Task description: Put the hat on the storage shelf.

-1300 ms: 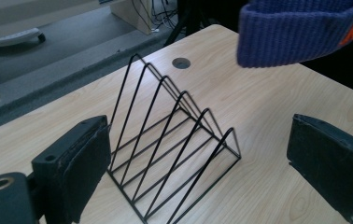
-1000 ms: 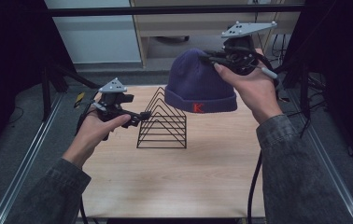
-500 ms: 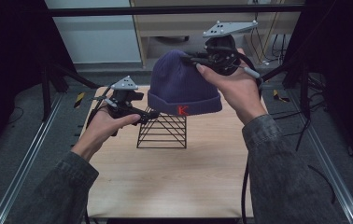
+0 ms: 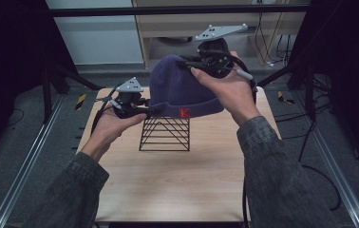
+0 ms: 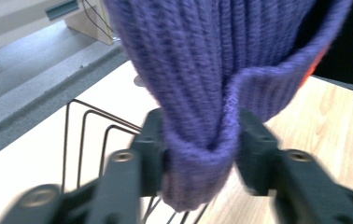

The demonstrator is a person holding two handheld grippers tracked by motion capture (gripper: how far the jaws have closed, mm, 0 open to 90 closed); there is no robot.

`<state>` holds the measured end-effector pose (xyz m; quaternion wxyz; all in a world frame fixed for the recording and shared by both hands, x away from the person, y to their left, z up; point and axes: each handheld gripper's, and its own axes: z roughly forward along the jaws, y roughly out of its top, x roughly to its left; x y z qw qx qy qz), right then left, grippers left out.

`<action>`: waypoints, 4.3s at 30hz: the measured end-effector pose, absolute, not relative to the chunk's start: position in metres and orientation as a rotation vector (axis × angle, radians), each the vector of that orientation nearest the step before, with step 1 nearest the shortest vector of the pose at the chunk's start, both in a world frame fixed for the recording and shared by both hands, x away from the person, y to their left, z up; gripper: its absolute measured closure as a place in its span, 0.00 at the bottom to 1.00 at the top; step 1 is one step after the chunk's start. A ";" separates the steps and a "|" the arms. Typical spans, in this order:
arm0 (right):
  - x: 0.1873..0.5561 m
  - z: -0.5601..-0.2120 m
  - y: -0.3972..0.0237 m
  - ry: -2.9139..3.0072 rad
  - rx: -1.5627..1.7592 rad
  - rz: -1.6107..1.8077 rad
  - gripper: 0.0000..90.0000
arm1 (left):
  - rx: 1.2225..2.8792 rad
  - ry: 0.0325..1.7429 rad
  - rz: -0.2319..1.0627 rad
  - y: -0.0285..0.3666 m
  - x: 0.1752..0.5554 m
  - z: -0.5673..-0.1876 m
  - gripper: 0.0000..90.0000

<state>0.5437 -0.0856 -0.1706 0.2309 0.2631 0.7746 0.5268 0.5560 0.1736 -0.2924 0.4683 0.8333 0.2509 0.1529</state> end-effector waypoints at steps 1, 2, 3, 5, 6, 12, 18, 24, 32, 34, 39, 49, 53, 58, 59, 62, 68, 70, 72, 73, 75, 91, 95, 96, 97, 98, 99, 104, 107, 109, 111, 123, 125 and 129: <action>0.546 -0.172 -0.086 2.129 0.728 1.440 0.89 | 2.044 0.630 0.391 0.175 0.556 -0.292 0.71; 0.548 -0.174 -0.086 2.129 0.731 1.434 0.89 | 2.042 0.644 0.411 0.176 0.556 -0.291 0.72; 0.551 -0.176 -0.086 2.127 0.737 1.429 0.89 | 2.044 0.653 0.431 0.177 0.556 -0.290 0.73; 0.558 -0.179 -0.085 2.124 0.754 1.422 0.89 | 2.049 0.682 0.480 0.180 0.557 -0.289 0.75; 0.561 -0.182 -0.085 2.122 0.764 1.418 0.89 | 2.049 0.696 0.501 0.181 0.557 -0.289 0.75; 0.581 -0.201 -0.075 2.135 0.818 1.393 0.89 | 2.045 0.759 0.541 0.193 0.558 -0.293 0.75; 0.586 -0.212 -0.066 2.157 0.834 1.392 0.88 | 2.044 0.782 0.533 0.203 0.556 -0.299 0.74; 0.587 -0.222 -0.060 2.194 0.830 1.357 0.88 | 2.074 0.801 0.527 0.206 0.558 -0.309 0.74; 0.587 -0.232 -0.059 2.231 0.826 1.332 0.87 | 2.090 0.807 0.516 0.208 0.558 -0.321 0.73; 0.586 -0.234 -0.058 2.239 0.818 1.330 0.87 | 2.099 0.806 0.513 0.208 0.557 -0.323 0.73; 0.583 -0.235 -0.055 2.257 0.799 1.312 0.88 | 2.111 0.801 0.509 0.208 0.556 -0.327 0.73; 0.576 -0.236 -0.054 2.276 0.785 1.302 0.88 | 2.108 0.789 0.501 0.212 0.557 -0.334 0.72; 0.574 -0.240 -0.054 2.294 0.778 1.288 0.88 | 2.111 0.795 0.495 0.213 0.557 -0.338 0.72; 0.572 -0.244 -0.054 2.304 0.781 1.287 0.88 | 2.109 0.789 0.488 0.213 0.557 -0.344 0.71; 0.572 -0.245 -0.053 2.307 0.781 1.284 0.88 | 2.111 0.792 0.486 0.213 0.557 -0.344 0.71; 0.571 -0.247 -0.052 2.314 0.774 1.278 0.88 | 2.111 0.800 0.479 0.214 0.557 -0.347 0.71; 0.571 -0.251 -0.053 2.326 0.773 1.267 0.88 | 2.112 0.806 0.472 0.213 0.557 -0.351 0.71; 0.570 -0.253 -0.053 2.327 0.776 1.268 0.88 | 2.111 0.810 0.467 0.213 0.557 -0.353 0.71; 0.570 -0.254 -0.053 2.333 0.773 1.262 0.88 | 2.109 0.814 0.462 0.213 0.558 -0.354 0.71; 0.570 -0.255 -0.053 2.335 0.772 1.257 0.88 | 2.107 0.817 0.457 0.213 0.558 -0.356 0.71; 0.570 -0.256 -0.053 2.338 0.774 1.256 0.88 | 2.107 0.819 0.450 0.213 0.557 -0.357 0.71; 0.569 -0.283 -0.045 2.415 0.763 1.182 0.88 | 2.133 0.861 0.396 0.219 0.559 -0.385 0.69; 0.569 -0.288 -0.040 2.437 0.747 1.146 0.88 | 2.144 0.864 0.388 0.222 0.560 -0.391 0.67; 0.569 -0.289 -0.039 2.442 0.744 1.134 0.88 | 2.141 0.865 0.381 0.223 0.561 -0.392 0.67; 0.569 -0.290 -0.038 2.445 0.742 1.129 0.88 | 2.138 0.867 0.373 0.224 0.561 -0.393 0.67; 0.569 -0.290 -0.038 2.446 0.741 1.128 0.88 | 2.135 0.869 0.371 0.224 0.560 -0.394 0.67; 0.569 -0.290 -0.037 2.447 0.742 1.130 0.88 | 2.137 0.865 0.370 0.225 0.560 -0.395 0.67; 0.569 -0.292 -0.035 2.453 0.734 1.125 0.88 | 2.148 0.854 0.372 0.225 0.560 -0.397 0.66; 0.569 -0.293 -0.033 2.461 0.726 1.104 0.88 | 2.144 0.859 0.368 0.227 0.560 -0.398 0.65; 0.569 -0.293 -0.033 2.461 0.723 1.101 0.88 | 2.143 0.858 0.364 0.227 0.560 -0.399 0.65; 0.569 -0.294 -0.031 2.464 0.721 1.103 0.88 | 2.147 0.862 0.362 0.227 0.559 -0.402 0.65; 0.569 -0.306 -0.025 2.493 0.725 1.077 0.88 | 2.165 0.878 0.344 0.232 0.557 -0.415 0.63; 0.570 -0.308 -0.026 2.496 0.731 1.068 0.88 | 2.165 0.880 0.338 0.232 0.557 -0.418 0.62; 0.570 -0.311 -0.027 2.500 0.736 1.058 0.88 | 2.166 0.887 0.336 0.233 0.557 -0.421 0.61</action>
